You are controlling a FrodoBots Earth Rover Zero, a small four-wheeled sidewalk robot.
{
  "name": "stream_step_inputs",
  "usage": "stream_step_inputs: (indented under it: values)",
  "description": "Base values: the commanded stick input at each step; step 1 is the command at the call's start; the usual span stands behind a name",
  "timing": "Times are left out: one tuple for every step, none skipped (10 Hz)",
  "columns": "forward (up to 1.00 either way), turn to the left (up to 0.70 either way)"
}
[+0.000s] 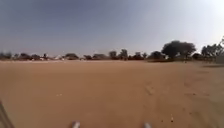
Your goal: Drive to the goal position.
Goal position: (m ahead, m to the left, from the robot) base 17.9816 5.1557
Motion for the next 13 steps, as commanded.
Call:
stream_step_inputs:
  values:
    - [0.7,0.0]
    - [0.7,0.0]
    - [0.7,0.0]
    - [0.7,0.0]
    - [0.7,0.0]
    - [0.7,0.0]
    - [0.7,0.0]
    - [0.7,0.0]
    - [0.7,0.0]
    - [0.7,0.0]
    - [0.7,0.0]
    - [0.7,0.0]
    - [0.7,0.0]
